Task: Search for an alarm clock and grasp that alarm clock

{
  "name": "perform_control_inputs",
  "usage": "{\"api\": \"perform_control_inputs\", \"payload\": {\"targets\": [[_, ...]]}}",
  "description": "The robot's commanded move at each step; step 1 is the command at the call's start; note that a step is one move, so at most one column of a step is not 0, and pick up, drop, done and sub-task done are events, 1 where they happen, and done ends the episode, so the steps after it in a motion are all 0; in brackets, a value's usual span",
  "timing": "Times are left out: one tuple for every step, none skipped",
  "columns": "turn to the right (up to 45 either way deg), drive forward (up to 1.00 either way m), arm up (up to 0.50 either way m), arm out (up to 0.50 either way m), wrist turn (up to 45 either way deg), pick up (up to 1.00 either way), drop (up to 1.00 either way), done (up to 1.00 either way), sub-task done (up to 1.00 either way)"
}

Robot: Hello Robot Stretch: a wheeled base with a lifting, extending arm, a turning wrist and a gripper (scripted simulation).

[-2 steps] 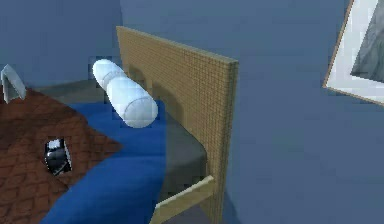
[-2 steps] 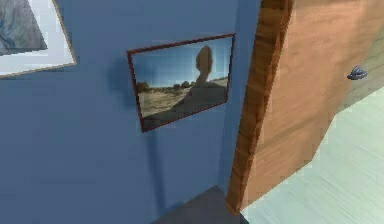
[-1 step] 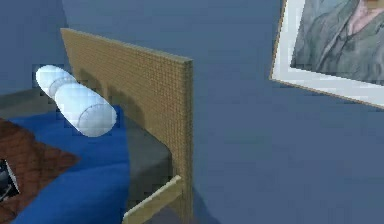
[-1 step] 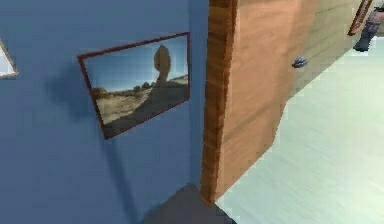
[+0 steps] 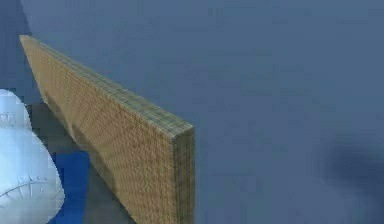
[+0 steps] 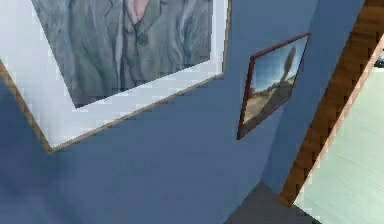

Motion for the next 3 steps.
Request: {"api": "perform_control_inputs", "payload": {"targets": [[-45.0,0.0,0.0,0.0,0.0,0.0,0.0,0.0,0.0],[-45.0,0.0,0.0,0.0,0.0,0.0,0.0,0.0,0.0],[-45.0,0.0,0.0,0.0,0.0,0.0,0.0,0.0,0.0]]}}
